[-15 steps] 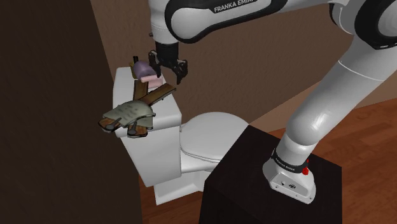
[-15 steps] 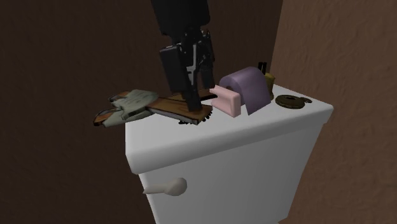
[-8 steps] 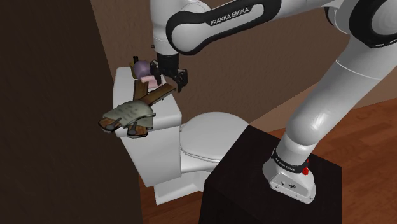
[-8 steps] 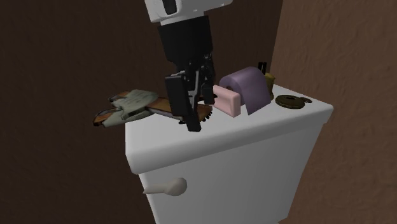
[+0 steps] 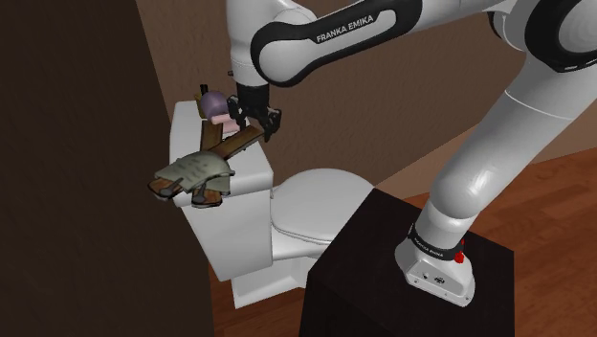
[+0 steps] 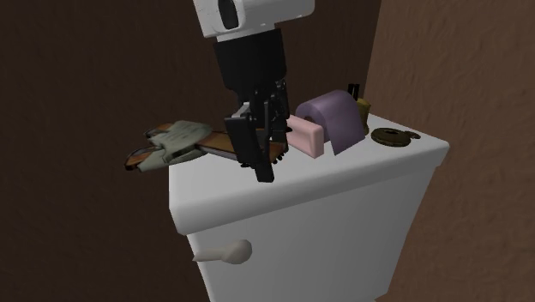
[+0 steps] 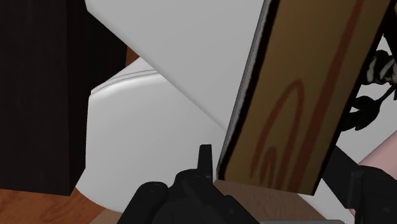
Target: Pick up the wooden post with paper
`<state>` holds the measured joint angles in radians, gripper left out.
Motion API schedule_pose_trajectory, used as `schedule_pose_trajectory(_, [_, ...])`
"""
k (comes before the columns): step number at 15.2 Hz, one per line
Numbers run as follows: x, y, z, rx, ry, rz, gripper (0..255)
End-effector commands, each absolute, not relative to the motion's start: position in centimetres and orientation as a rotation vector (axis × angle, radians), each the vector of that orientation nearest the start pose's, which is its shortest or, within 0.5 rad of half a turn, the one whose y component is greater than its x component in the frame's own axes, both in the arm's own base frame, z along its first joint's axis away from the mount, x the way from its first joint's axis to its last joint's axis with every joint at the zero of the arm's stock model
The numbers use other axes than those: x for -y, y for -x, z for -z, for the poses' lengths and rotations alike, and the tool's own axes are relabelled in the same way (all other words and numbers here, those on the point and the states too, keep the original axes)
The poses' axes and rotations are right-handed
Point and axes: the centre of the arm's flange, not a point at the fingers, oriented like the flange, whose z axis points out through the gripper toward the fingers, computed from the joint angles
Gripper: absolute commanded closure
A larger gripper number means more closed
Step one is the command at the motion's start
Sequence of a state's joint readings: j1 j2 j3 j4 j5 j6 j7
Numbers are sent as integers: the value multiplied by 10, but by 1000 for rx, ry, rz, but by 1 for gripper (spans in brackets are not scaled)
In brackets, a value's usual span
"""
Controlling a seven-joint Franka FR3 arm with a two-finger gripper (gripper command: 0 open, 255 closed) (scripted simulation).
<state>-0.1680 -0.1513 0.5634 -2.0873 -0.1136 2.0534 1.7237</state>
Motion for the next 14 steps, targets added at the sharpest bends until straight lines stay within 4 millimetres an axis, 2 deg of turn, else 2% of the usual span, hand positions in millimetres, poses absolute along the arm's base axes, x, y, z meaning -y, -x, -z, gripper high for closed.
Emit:
schedule_pose_trajectory(1, [-206, -484, -490, -1874, 2513, 323, 255])
schedule_pose_trajectory(4, [-206, -484, -490, -1874, 2513, 323, 255])
schedule_pose_trajectory(14, [-206, -484, -543, -1874, 2513, 323, 255])
